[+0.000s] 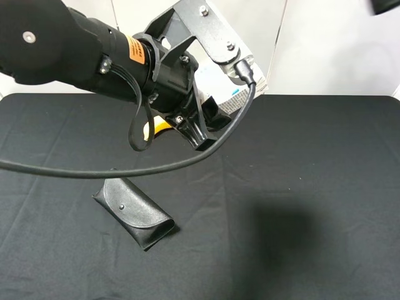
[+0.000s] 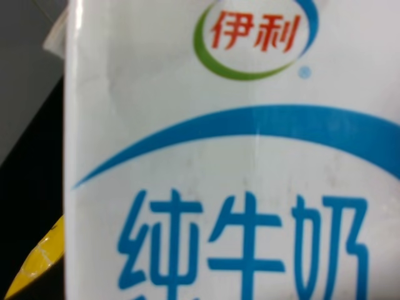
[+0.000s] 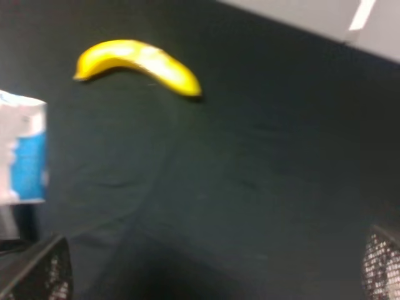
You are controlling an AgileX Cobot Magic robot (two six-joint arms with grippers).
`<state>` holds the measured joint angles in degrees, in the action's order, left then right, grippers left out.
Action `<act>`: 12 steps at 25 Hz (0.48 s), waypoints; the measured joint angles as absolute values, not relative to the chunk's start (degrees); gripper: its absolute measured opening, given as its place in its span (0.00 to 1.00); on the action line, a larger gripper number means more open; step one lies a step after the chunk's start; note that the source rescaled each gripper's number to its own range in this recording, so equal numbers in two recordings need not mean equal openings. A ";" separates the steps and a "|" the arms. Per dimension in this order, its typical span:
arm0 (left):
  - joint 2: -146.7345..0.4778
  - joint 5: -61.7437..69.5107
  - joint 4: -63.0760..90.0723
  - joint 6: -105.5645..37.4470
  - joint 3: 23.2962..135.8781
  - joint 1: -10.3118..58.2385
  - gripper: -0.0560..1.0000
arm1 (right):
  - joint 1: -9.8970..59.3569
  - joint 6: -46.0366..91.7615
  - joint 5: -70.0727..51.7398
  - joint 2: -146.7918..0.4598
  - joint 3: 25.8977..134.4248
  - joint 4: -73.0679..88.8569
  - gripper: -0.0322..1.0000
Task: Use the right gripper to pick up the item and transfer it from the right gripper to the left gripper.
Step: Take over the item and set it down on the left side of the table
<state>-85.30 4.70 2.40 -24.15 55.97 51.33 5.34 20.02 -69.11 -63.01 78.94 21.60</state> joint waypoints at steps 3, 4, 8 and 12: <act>-85.30 4.70 2.40 -24.15 55.97 51.33 0.06 | 5.34 17.49 -69.18 -58.10 78.49 15.81 1.00; -85.30 4.70 2.40 -24.15 55.97 51.33 0.06 | 5.34 16.83 -69.18 -56.32 77.77 14.01 1.00; -85.30 4.70 2.40 -24.15 55.97 51.33 0.06 | 5.34 14.98 -69.23 -49.20 71.64 9.09 1.00; -85.30 4.80 2.40 -24.28 55.97 51.33 0.06 | 5.34 14.42 -69.07 -42.00 62.76 8.23 1.00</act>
